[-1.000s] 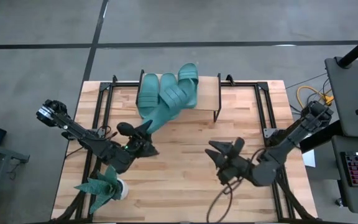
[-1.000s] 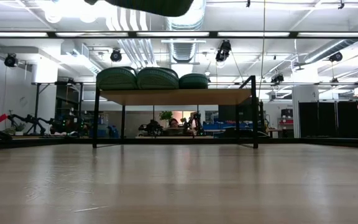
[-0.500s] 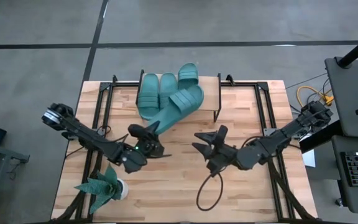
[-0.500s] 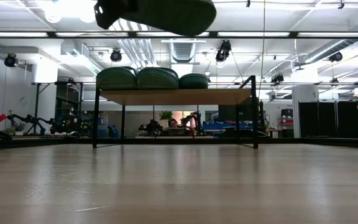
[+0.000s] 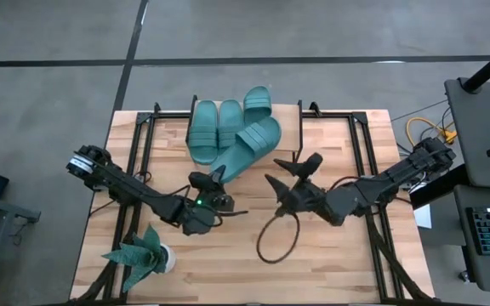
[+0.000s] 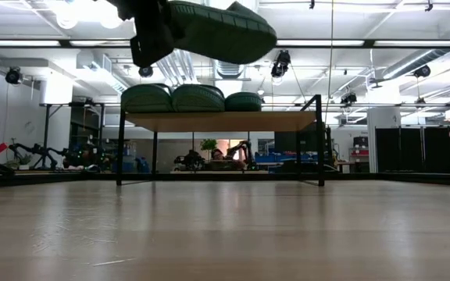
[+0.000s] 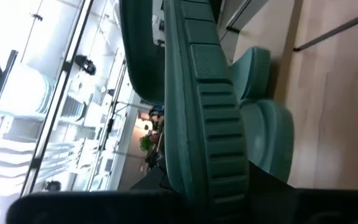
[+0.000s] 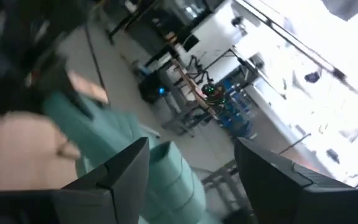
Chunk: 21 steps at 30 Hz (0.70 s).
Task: Pick and place slides into the shelf
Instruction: Put the blue slipper on the shelf
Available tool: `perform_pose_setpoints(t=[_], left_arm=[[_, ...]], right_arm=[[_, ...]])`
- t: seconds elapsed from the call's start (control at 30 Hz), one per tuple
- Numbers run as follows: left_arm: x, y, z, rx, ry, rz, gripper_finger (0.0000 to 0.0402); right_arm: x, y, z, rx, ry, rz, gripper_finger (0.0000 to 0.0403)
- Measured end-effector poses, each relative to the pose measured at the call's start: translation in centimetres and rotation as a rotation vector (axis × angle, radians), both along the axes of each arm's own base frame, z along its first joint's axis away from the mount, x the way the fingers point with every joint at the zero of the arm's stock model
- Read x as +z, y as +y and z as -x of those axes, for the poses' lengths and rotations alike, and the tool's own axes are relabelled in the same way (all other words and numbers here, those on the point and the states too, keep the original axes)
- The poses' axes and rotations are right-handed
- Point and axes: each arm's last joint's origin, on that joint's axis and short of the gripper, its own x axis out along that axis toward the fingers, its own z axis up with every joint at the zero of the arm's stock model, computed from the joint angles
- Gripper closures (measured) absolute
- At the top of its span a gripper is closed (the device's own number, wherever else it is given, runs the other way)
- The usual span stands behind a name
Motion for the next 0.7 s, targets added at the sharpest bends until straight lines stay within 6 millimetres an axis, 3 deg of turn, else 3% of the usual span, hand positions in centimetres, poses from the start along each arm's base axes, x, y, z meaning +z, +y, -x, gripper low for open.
perform_pose_setpoints(t=[0.13, 0.3, 0.43, 0.53, 0.6, 0.7], left_arm=[[0.2, -0.2, 0.1, -0.041, -0.005, 0.012, 0.0366], [0.7, -0.2, 0.4, -0.036, -0.015, 0.014, 0.0366], [0.6, -0.1, 0.4, -0.035, -0.008, 0.010, 0.0366], [0.5, -0.1, 0.4, -0.038, -0.006, 0.011, 0.0366], [0.5, -0.2, 0.4, -0.048, -0.005, 0.013, 0.0366], [0.4, -0.2, 0.3, -0.092, 0.003, 0.022, 0.0366]], right_arm=[[-1.2, -0.3, 0.2, -0.004, 0.141, 0.096, 0.0177], [-1.6, -1.5, 1.5, 0.084, 0.192, -0.014, 0.0177], [-0.1, -4.2, 4.1, 0.188, 0.162, -0.171, 0.0179], [0.5, -6.4, 6.1, 0.361, 0.120, -0.240, 0.0180], [0.2, -7.8, 7.1, 0.467, 0.077, -0.271, 0.0180], [-1.4, -9.7, 8.4, 0.443, 0.070, -0.279, 0.0180]])
